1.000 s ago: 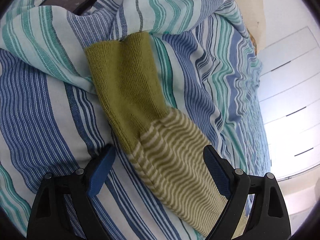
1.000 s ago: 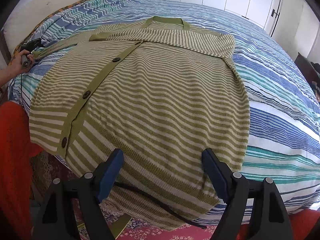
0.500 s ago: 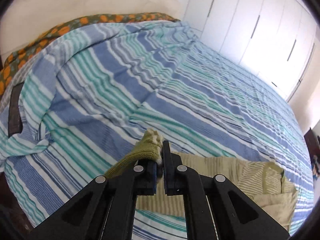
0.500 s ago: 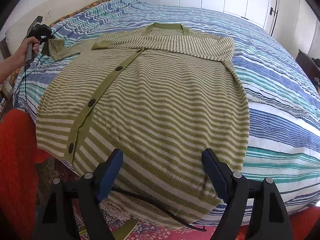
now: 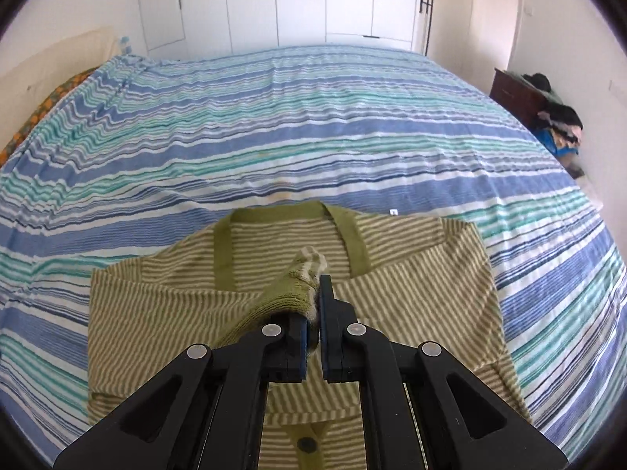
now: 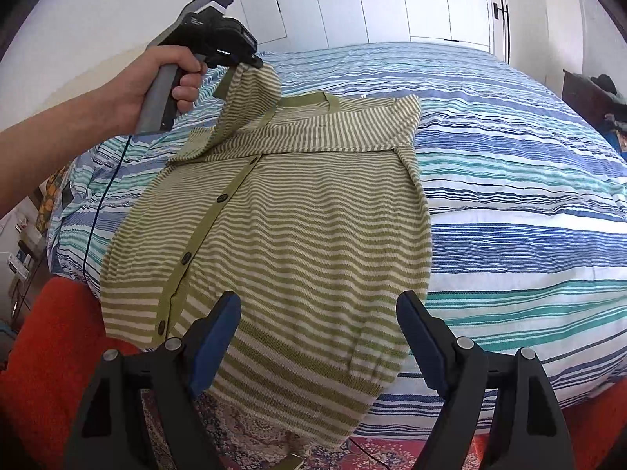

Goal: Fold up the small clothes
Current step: 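Lay the sleeve across the cardigan front and open the left tool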

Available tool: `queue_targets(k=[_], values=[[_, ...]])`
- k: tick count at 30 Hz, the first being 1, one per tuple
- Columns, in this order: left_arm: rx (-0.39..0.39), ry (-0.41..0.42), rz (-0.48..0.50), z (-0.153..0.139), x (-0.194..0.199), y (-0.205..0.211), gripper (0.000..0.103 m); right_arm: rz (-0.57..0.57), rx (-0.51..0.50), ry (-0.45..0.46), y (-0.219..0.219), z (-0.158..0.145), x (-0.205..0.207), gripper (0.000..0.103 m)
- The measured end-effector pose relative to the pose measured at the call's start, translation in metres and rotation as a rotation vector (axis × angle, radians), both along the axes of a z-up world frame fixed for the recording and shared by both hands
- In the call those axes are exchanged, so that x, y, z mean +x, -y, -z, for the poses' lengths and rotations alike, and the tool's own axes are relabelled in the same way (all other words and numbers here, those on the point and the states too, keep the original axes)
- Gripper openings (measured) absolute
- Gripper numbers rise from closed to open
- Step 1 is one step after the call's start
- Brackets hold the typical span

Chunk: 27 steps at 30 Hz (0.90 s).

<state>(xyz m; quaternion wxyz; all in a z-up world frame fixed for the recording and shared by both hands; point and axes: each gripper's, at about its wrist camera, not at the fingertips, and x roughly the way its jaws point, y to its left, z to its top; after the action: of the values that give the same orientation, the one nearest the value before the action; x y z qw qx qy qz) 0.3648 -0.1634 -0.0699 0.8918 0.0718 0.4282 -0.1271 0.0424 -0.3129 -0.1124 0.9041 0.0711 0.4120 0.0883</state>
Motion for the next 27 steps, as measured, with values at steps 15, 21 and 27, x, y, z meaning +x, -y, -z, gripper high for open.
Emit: queue_targets(k=[15,21,27], values=[[0.257,-0.059,0.245,0.059,-0.072,0.112,0.072,0.143,0.13,-0.027,0.042,0.006,0.0,0.082],[0.273,0.031,0.313,0.049,-0.15,0.078,0.088,0.169,0.135,-0.014,0.046,0.003,-0.002,0.082],[0.168,-0.057,0.195,0.043,-0.214,-0.019,0.089,0.207,0.143,0.0,0.055,0.0,-0.001,0.082]])
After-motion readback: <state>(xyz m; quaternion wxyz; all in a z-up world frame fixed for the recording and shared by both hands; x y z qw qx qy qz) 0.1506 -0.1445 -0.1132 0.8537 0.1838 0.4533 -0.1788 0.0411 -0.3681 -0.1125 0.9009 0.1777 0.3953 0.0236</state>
